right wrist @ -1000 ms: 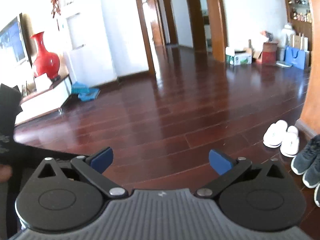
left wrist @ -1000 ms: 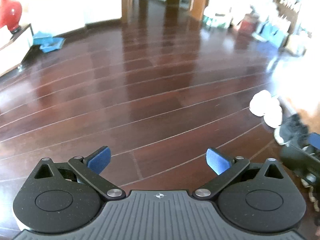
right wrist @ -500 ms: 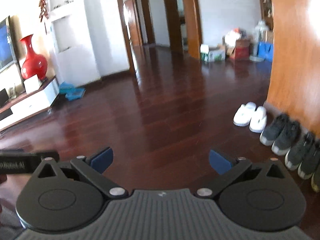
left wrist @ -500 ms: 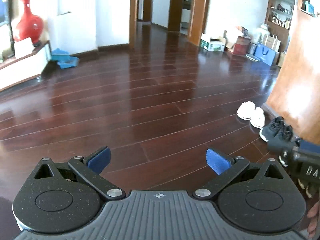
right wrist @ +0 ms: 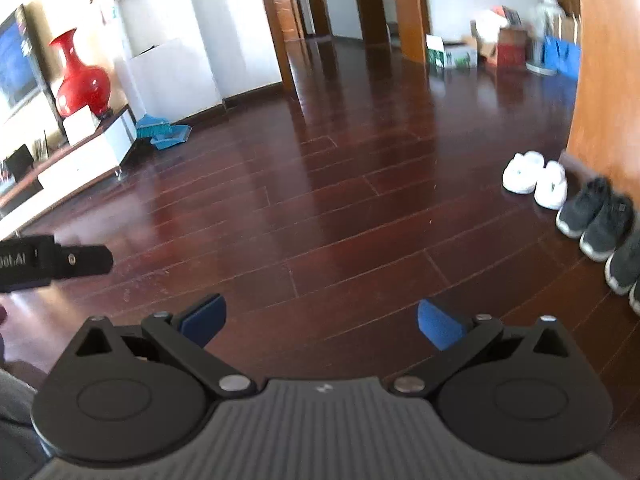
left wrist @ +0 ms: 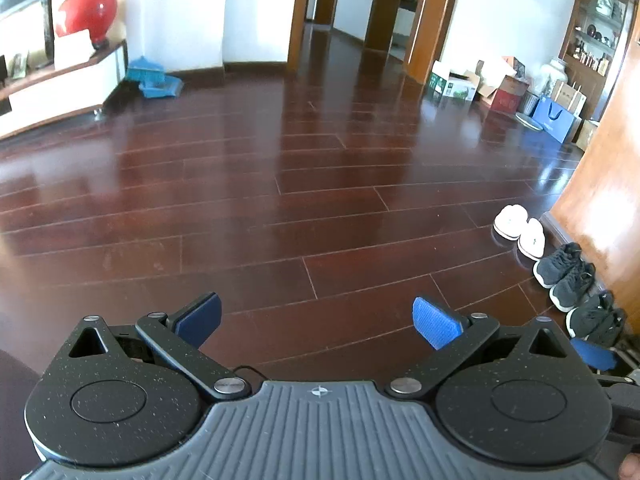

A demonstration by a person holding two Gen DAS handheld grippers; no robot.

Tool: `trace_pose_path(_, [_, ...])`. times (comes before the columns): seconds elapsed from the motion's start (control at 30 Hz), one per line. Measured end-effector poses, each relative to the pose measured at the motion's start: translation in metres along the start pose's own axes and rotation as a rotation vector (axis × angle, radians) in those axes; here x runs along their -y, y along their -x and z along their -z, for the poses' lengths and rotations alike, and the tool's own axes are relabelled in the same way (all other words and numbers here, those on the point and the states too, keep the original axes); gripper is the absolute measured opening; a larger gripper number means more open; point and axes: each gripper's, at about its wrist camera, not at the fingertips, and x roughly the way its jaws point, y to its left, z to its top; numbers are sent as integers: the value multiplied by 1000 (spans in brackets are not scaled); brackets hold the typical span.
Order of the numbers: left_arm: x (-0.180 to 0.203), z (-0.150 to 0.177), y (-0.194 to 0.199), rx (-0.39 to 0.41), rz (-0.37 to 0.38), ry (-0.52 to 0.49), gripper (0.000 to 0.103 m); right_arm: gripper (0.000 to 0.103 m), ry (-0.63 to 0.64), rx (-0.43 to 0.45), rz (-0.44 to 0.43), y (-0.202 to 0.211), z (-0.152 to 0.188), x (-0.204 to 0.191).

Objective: Organize scattered shoes

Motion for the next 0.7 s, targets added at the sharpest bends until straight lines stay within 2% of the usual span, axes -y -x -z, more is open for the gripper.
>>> trace_pose_path(0.3, [5,0,-24,-53,-46,-7,103,103,-39,-10,4,-3,-3,-1])
trace_pose_path(0.7, [9,2,-30,-73,-43,-37,103,103,-44,2,28,7,-2,-8])
